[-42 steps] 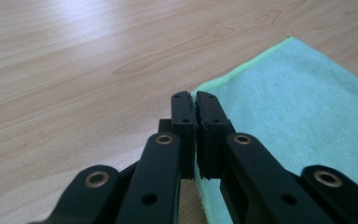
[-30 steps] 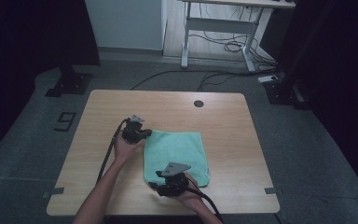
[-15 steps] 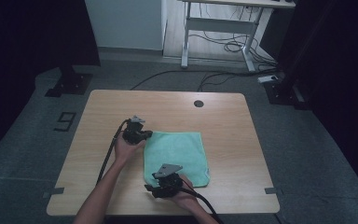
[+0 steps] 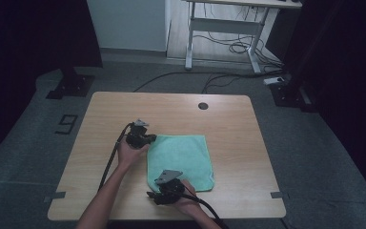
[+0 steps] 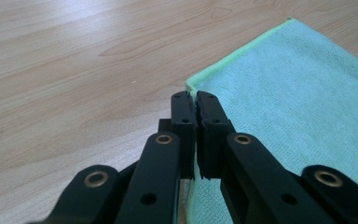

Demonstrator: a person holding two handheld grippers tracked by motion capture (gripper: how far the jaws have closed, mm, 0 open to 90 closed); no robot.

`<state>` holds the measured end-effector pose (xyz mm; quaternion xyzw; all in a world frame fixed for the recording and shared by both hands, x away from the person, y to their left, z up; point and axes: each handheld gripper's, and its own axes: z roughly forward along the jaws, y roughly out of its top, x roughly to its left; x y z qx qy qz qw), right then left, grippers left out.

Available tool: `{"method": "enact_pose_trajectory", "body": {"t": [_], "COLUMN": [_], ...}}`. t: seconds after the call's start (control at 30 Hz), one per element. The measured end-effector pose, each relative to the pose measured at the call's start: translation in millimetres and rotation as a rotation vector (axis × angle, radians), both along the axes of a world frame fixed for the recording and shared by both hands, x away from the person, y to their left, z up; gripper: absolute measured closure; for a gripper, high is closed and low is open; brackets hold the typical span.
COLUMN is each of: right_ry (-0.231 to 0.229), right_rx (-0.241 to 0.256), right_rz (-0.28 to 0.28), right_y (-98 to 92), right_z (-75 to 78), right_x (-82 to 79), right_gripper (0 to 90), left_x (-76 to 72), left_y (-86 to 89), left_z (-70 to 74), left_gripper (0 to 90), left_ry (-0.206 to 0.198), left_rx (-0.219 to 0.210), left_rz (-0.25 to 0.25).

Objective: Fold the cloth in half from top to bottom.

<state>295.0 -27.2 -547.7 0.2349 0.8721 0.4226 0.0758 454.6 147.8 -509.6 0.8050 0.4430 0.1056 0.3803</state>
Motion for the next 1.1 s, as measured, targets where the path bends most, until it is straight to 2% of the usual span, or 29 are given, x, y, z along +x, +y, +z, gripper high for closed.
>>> {"method": "enact_pose_trajectory", "body": {"t": [0.2,0.3,0.4,0.43,0.5,0.53,0.57,0.6,0.63,0.67,0.73,0.77,0.8,0.83,0.87,0.9,0.97,1.03,1.07,1.1], "right_ry": [-0.02,-0.033,-0.046,-0.053,-0.059,-0.067,-0.067,-0.07,-0.07,-0.058,-0.049,-0.038,-0.02,-0.02,-0.016,-0.016,-0.019,-0.024,-0.017,-0.017], "right_rx": [-0.025,-0.033,-0.04,-0.039,-0.043,-0.045,-0.045,-0.047,-0.047,-0.043,-0.039,-0.03,0.001,0.001,0.041,0.041,0.089,0.131,0.17,0.17], "right_rz": [-0.007,-0.047,-0.061,-0.066,-0.065,-0.072,-0.072,-0.1,-0.1,-0.119,-0.117,-0.113,-0.098,-0.098,-0.082,-0.082,-0.07,-0.078,-0.109,-0.109], "right_y": [2.2,0.1,-1.1,-2.2,-2.5,-4.1,-4.1,-6.3,-6.3,-8.7,-9.7,-10.4,-11.3,-11.3,-12.1,-12.1,-14.5,-20.6,-30.3,-30.3], "right_z": [-1.6,-2.3,-2.8,-3.2,-3.1,-3.0,-3.0,-2.8,-2.8,-2.4,-2.1,-1.6,0.4,0.4,4.6,4.6,11.0,18.1,22.9,22.9], "right_x": [-0.1,2.0,2.6,3.1,3.4,4.6,4.6,6.2,6.2,8.1,8.6,8.5,7.1,7.1,5.0,5.0,3.2,3.9,9.2,9.2], "right_gripper": [43.8,47.7,51.1,55.2,57.1,64.6,64.6,76.0,76.0,81.1,81.9,82.4,82.8,82.8,83.0,83.0,83.0,82.8,82.4,82.4], "left_x": [-0.1,-0.7,-1.5,-1.7,-2.1,-2.3,-2.3,-2.4,-2.4,-2.6,-2.9,-3.1,-3.1,-3.1,-2.6,-2.6,-2.0,-1.2,-1.0,-1.0], "left_y": [-0.6,-0.2,-0.3,-0.3,-0.5,0.0,0.0,0.7,0.7,0.9,1.2,1.2,1.7,1.7,2.5,2.5,3.2,4.2,4.1,4.1], "left_z": [-0.5,0.7,1.8,2.0,2.6,3.3,3.3,4.2,4.2,4.7,5.6,6.2,7.3,7.3,8.3,8.3,9.0,9.1,8.4,8.4], "left_gripper": [86.5,86.5,86.5,86.5,86.5,86.5,86.5,86.5,86.5,86.5,86.5,86.5,86.6,86.6,86.6,86.6,86.6,86.6,86.6,86.5], "left_ry": [0.002,0.0,-0.002,-0.003,-0.003,-0.004,-0.004,-0.006,-0.006,-0.007,-0.007,-0.009,-0.013,-0.013,-0.014,-0.014,-0.016,-0.016,-0.018,-0.018], "left_rx": [0.0,0.001,-0.002,0.0,0.003,0.001,0.001,0.002,0.002,0.001,0.002,0.006,0.015,0.015,0.017,0.017,0.016,0.015,0.02,0.02], "left_rz": [0.0,-0.001,-0.001,-0.003,-0.005,-0.003,-0.003,-0.001,-0.001,0.001,0.002,0.003,0.005,0.005,0.008,0.008,0.015,0.019,0.025,0.025]}}
